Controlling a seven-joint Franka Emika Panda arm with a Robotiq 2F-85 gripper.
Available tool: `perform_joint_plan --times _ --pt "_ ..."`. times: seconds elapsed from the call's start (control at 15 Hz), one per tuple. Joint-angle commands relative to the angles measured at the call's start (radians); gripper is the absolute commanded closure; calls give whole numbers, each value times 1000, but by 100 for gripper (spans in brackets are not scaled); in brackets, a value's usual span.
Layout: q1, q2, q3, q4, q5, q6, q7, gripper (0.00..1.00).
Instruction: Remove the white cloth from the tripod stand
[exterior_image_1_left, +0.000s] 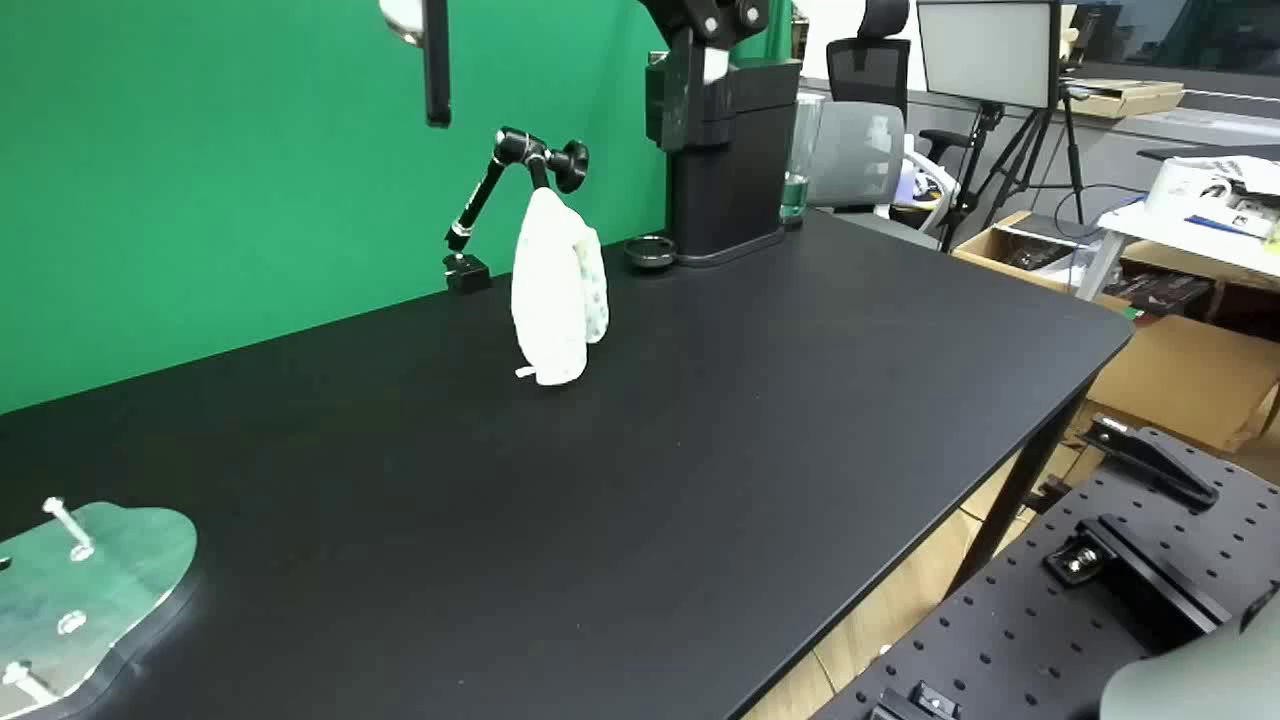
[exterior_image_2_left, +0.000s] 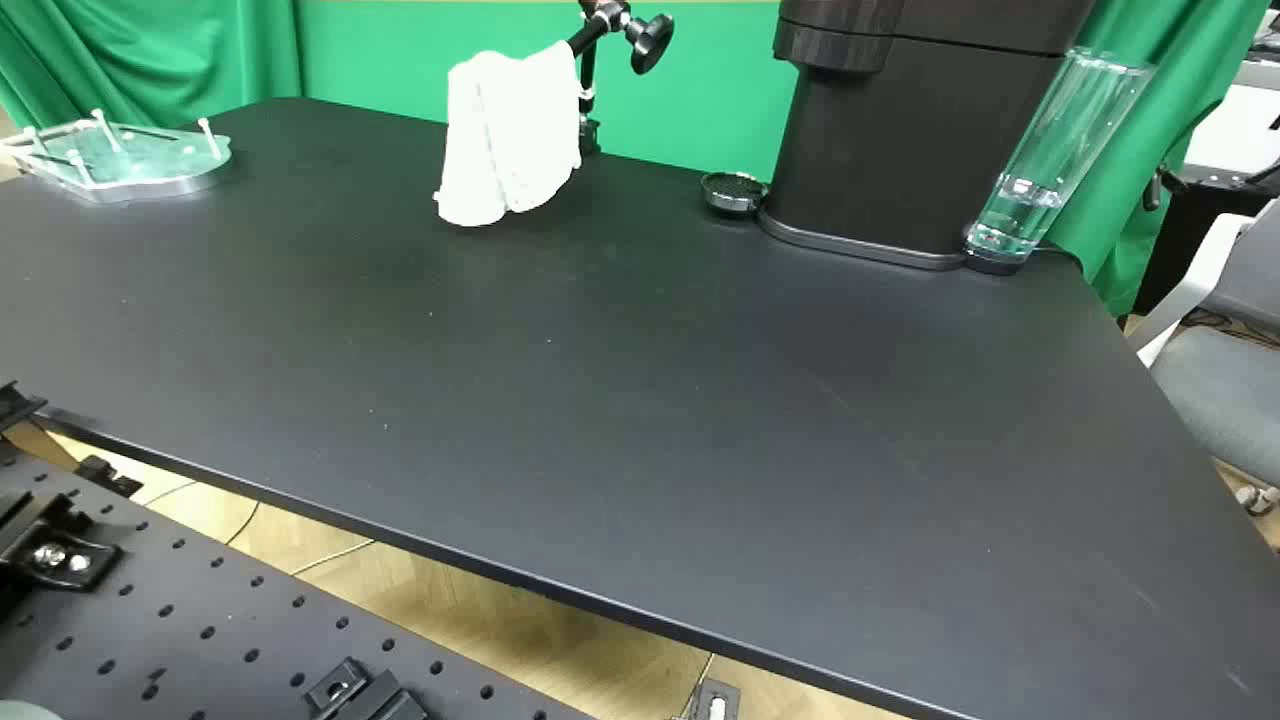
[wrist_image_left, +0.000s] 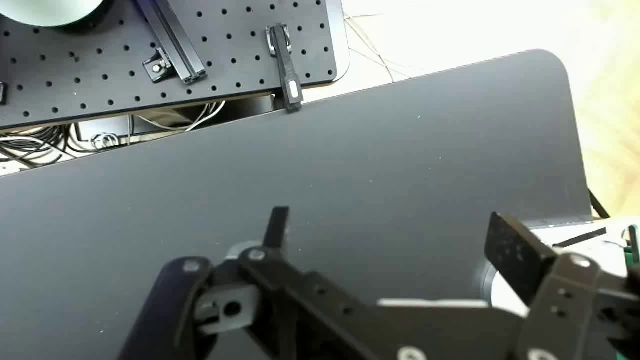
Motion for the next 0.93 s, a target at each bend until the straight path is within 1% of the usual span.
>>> perform_joint_plan --times 0.0,0.67,0.87 --pt "-7 0 5 3 2 -2 -2 0" --pt "-7 0 5 1 2 2 -4 0" --pt "-54 8 20 -8 -94 62 31 0"
